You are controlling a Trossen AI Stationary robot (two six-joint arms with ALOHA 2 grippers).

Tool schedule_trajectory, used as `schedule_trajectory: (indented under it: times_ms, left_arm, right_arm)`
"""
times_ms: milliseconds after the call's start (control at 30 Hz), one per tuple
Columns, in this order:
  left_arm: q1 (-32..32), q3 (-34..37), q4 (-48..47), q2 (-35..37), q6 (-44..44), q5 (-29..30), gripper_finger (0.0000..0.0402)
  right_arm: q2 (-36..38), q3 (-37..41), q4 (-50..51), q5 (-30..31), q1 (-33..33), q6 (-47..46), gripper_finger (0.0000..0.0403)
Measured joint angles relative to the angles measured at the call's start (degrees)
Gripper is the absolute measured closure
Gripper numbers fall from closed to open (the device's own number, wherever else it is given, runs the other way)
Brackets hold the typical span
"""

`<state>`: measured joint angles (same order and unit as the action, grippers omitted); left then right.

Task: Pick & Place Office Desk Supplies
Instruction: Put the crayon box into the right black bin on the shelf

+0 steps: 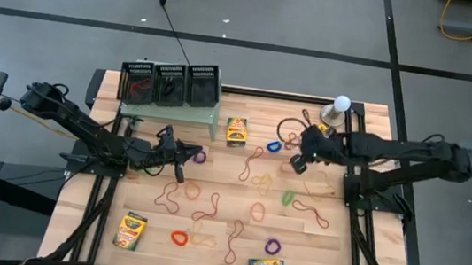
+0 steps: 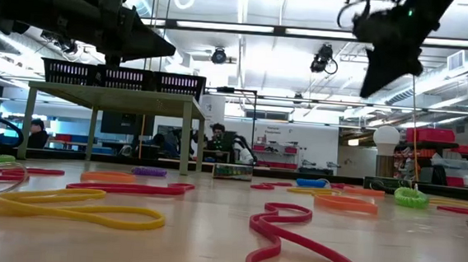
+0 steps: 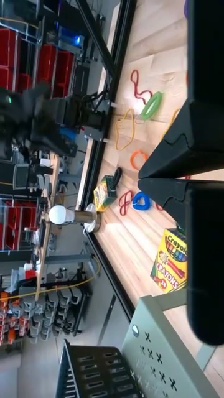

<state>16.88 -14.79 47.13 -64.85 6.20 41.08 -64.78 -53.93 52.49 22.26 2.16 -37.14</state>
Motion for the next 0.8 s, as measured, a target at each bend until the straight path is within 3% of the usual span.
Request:
schedule_trajectory:
  times_ms: [167,333,500,633,800]
  left_arm:
    - [0.00,0.00,0.02,0.01,0.00,0.00,0.0392]
    - [-0.02,-0.04,-0.11,-0.01,0.00,0.00,0.0392]
    - [0.00,-0.04,-0.25,-0.01,0.00,-0.02,0.0392]
    - [0.00,-0.04,-0.24,-0.01,0.00,-0.02,0.0392]
    - [0.00,-0.04,-0.21,-0.01,0.00,-0.02,0.0392]
  right_arm:
    - [-0.91,2.81,1.00,-1.53,7.22,3.30,0.0343]
    - [-0.38,10.12,-2.11,-3.54,14.89,0.87,0.0297]
    - [-0.44,17.27,-11.05,-4.04,21.05,-3.83,0.0277]
    - [-0.46,20.50,-14.33,2.18,22.96,-12.00,0.0254]
    - [-0.46,22.19,-13.99,7.93,22.94,-20.66,0.0191]
